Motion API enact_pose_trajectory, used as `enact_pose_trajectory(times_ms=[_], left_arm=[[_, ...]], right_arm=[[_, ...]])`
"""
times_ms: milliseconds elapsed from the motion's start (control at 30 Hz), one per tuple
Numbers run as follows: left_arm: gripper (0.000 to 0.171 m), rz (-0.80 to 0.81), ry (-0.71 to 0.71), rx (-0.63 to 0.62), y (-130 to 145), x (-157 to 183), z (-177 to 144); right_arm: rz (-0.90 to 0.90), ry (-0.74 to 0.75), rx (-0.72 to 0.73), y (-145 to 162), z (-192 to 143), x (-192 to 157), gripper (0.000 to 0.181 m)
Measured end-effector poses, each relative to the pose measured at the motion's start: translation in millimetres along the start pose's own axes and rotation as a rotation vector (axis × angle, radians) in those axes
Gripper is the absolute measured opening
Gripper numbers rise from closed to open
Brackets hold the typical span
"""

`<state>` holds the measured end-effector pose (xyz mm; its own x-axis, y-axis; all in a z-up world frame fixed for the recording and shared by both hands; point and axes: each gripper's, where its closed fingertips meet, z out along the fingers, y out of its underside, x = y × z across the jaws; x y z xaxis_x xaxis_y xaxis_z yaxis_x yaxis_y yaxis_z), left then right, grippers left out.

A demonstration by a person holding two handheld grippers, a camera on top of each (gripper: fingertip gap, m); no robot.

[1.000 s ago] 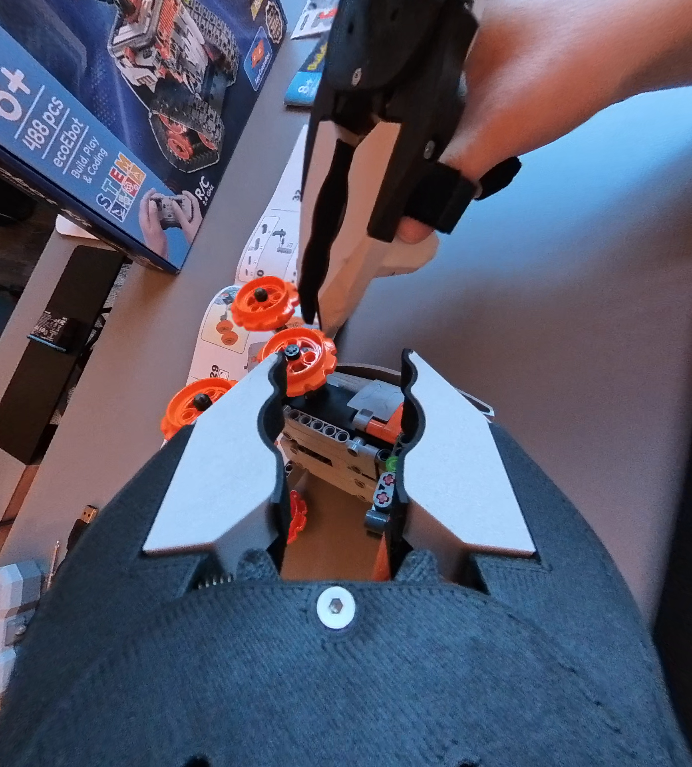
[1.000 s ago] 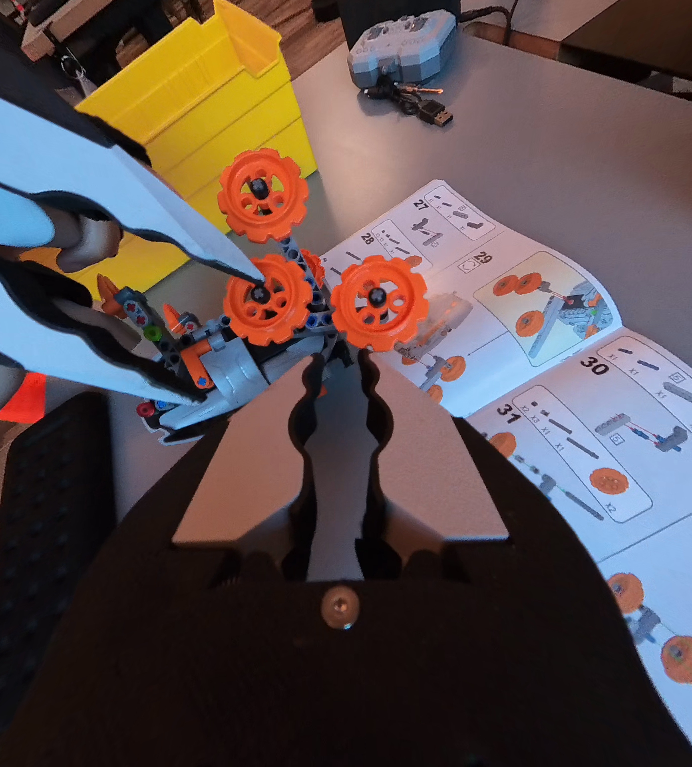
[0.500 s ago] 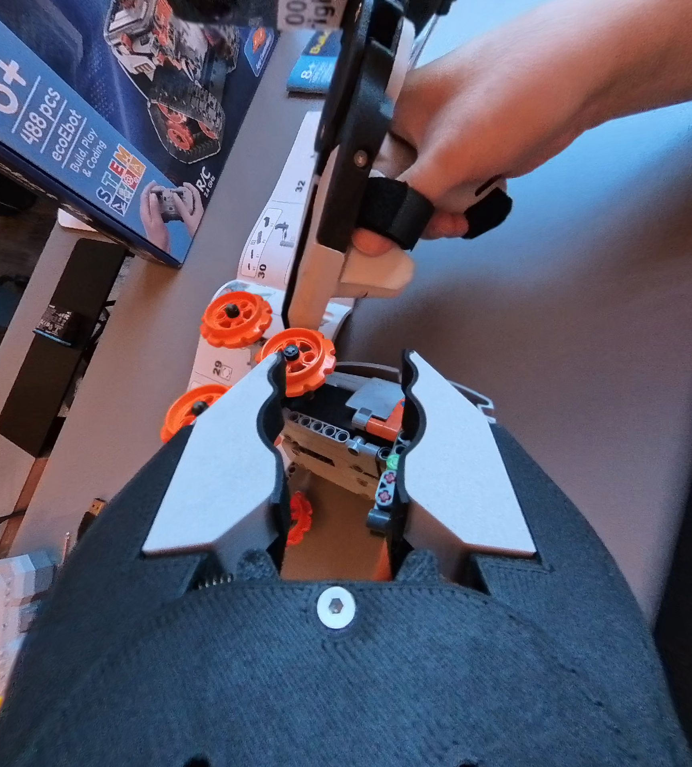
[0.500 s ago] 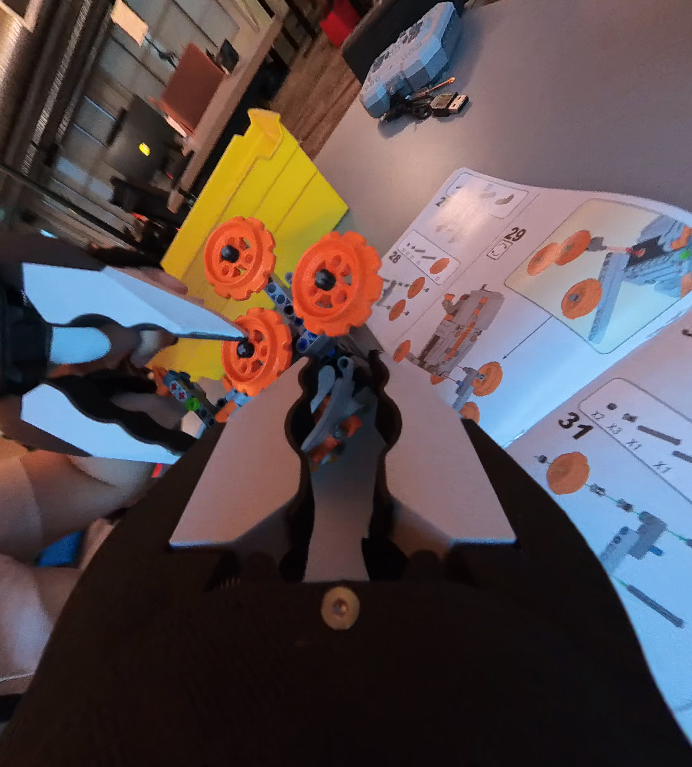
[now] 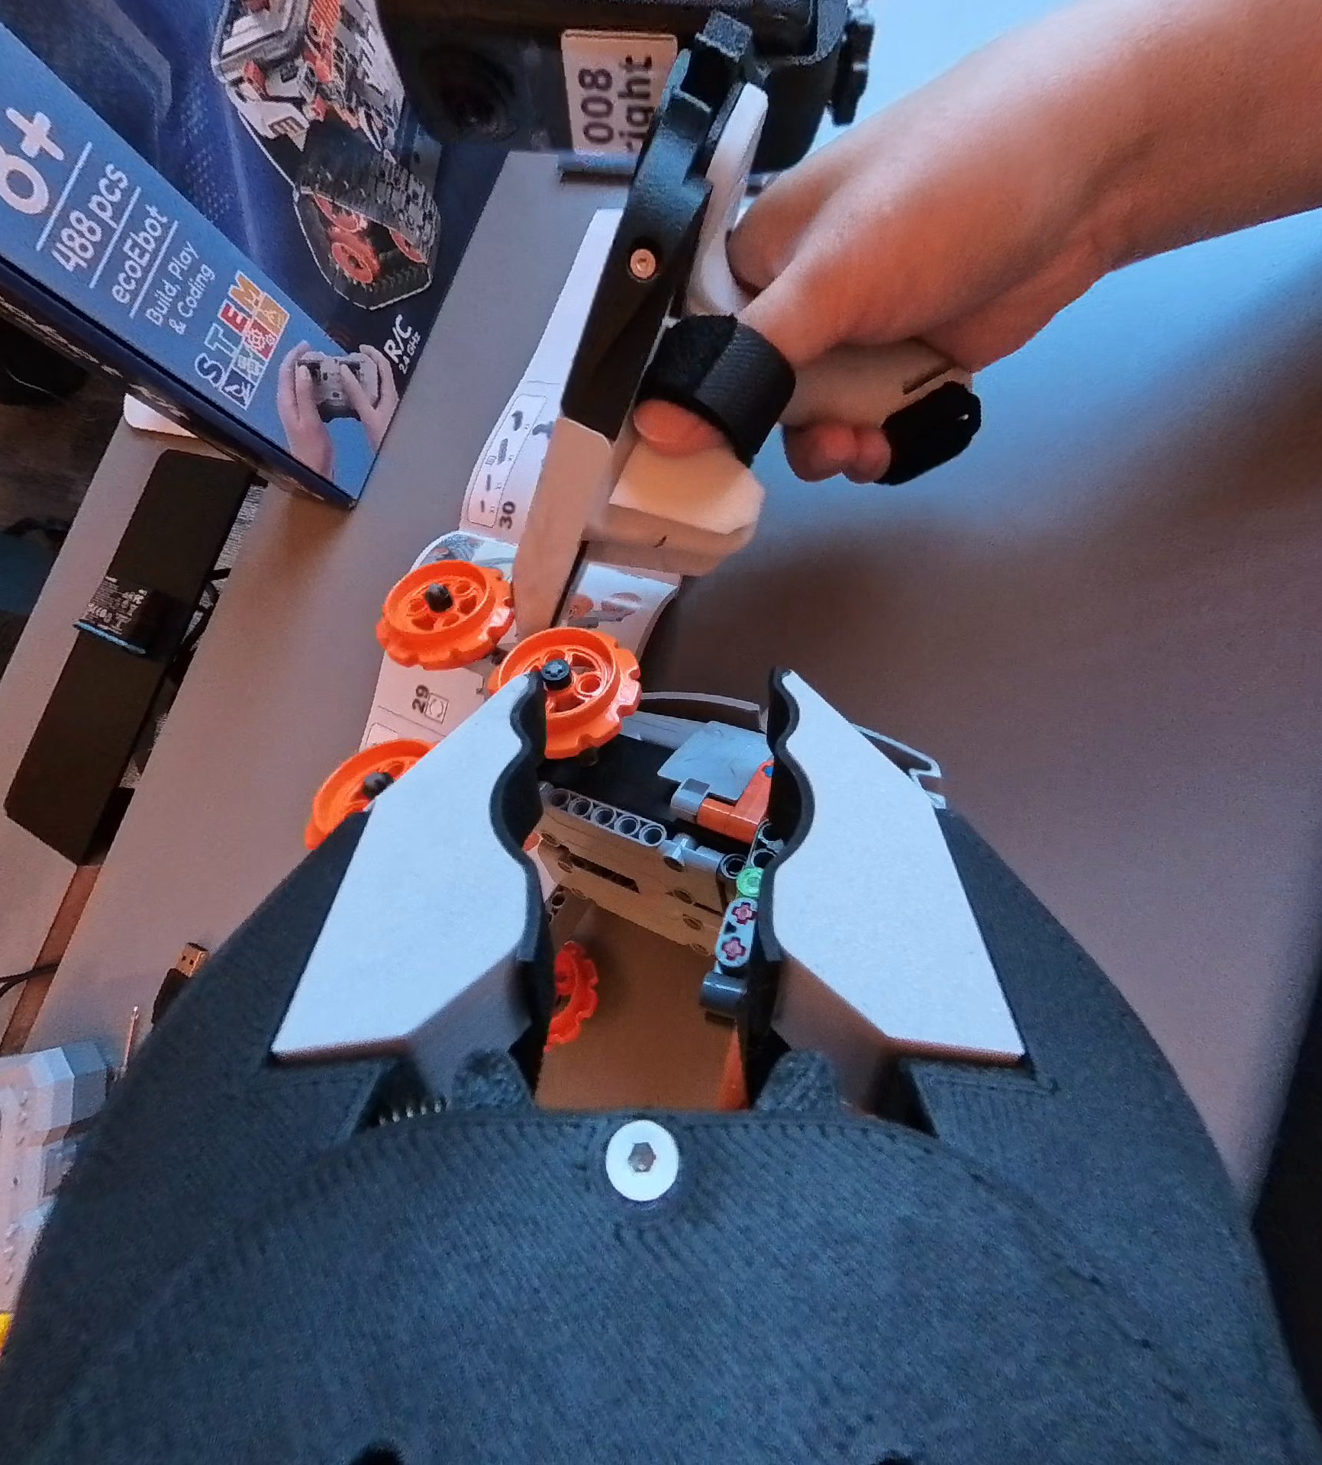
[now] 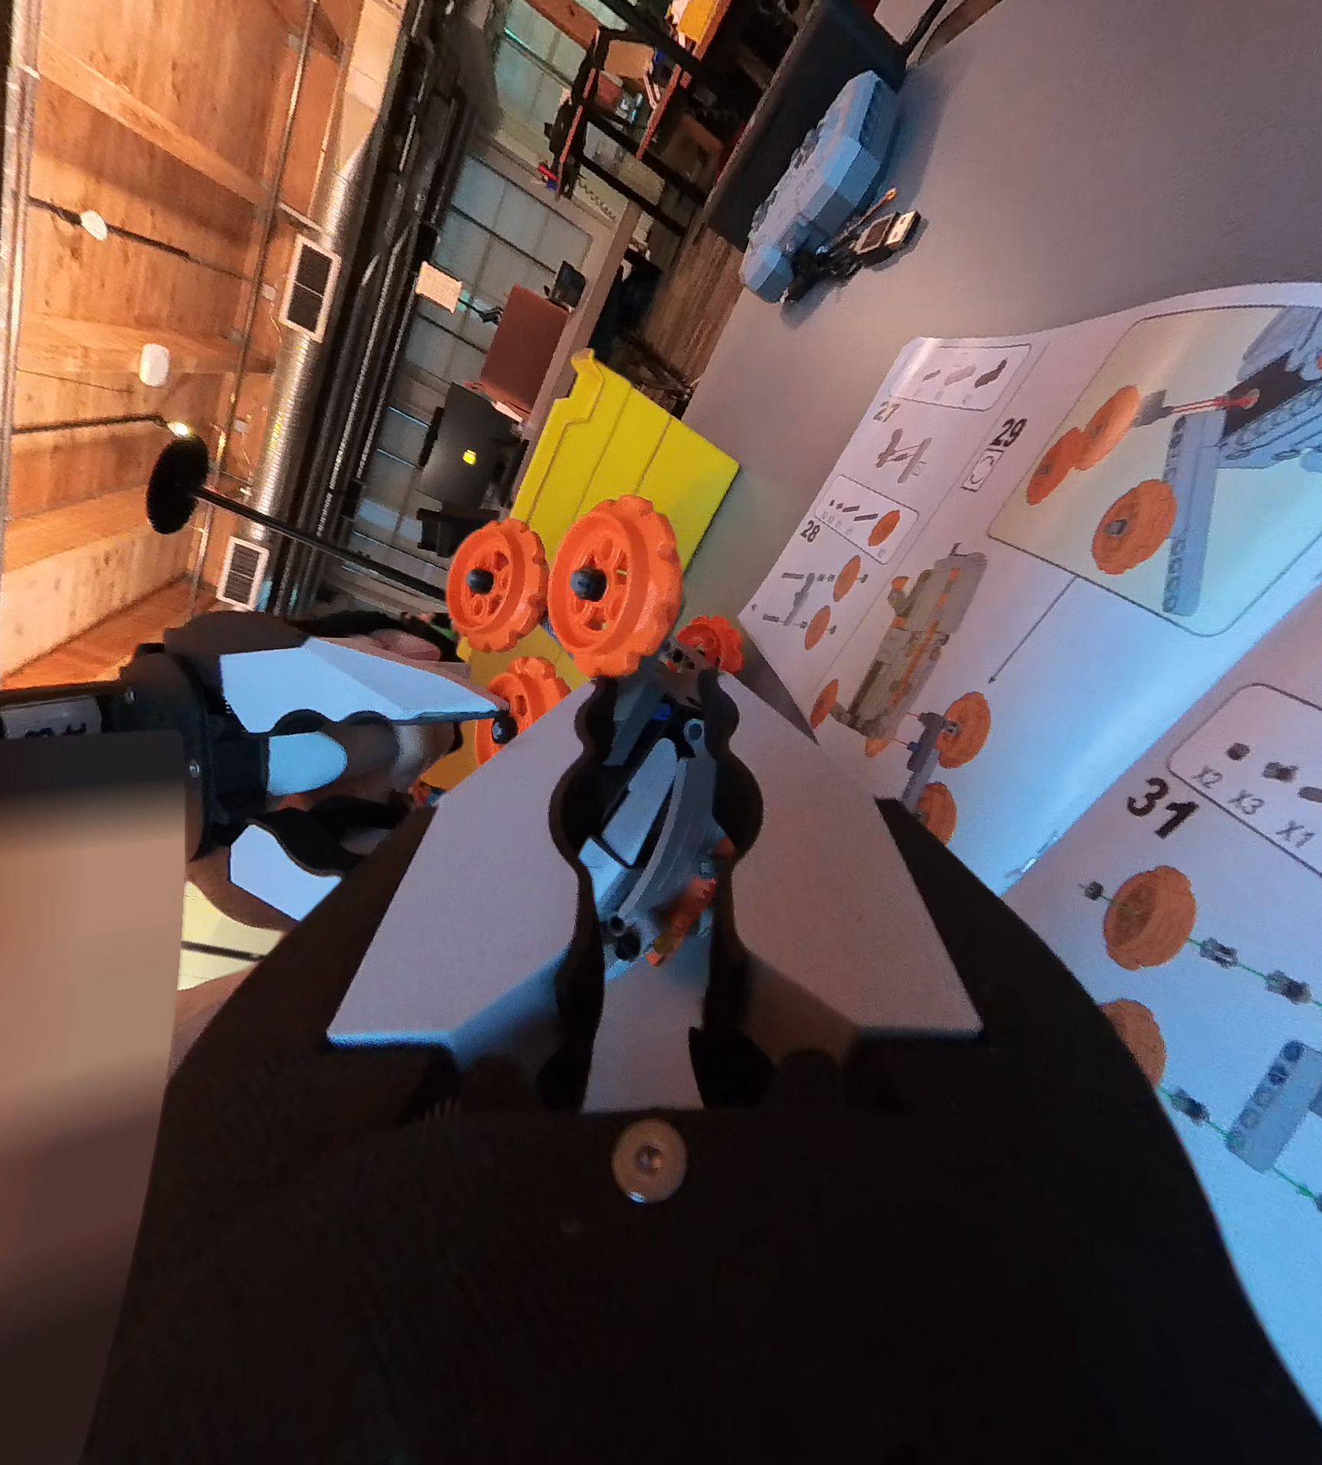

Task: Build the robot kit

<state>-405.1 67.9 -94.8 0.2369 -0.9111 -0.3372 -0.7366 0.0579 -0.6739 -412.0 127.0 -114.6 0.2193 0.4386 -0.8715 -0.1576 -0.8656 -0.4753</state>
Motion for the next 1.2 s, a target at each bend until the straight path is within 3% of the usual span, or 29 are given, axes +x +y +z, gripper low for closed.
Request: enact_pose_trajectory(times_ms=[533, 667, 800, 1000, 1200], left_arm=[[0.057, 0.001, -0.018, -0.007, 2, -1, 0], [0.057, 0.003, -0.021, -0.008, 2, -1, 0], [0.057, 0.003, -0.024, -0.005, 3, -2, -1], [0.057, -0.004, -0.024, 0.001, 3, -2, -1], [0.058, -0.005, -0.026, -0.001, 3, -3, -1]], right_arm=[[0.341, -0.199, 0.149, -3, 10, -8, 0.02], [0.393, -0.245, 0.169, -4, 10, -8, 0.009], [0.414, -0.257, 0.173, -3, 9, -6, 0.008], [0.393, -0.213, 0.172, -1, 14, -1, 0.024], [0.529, -0.345, 0.232, -6, 15, -7, 0.008]])
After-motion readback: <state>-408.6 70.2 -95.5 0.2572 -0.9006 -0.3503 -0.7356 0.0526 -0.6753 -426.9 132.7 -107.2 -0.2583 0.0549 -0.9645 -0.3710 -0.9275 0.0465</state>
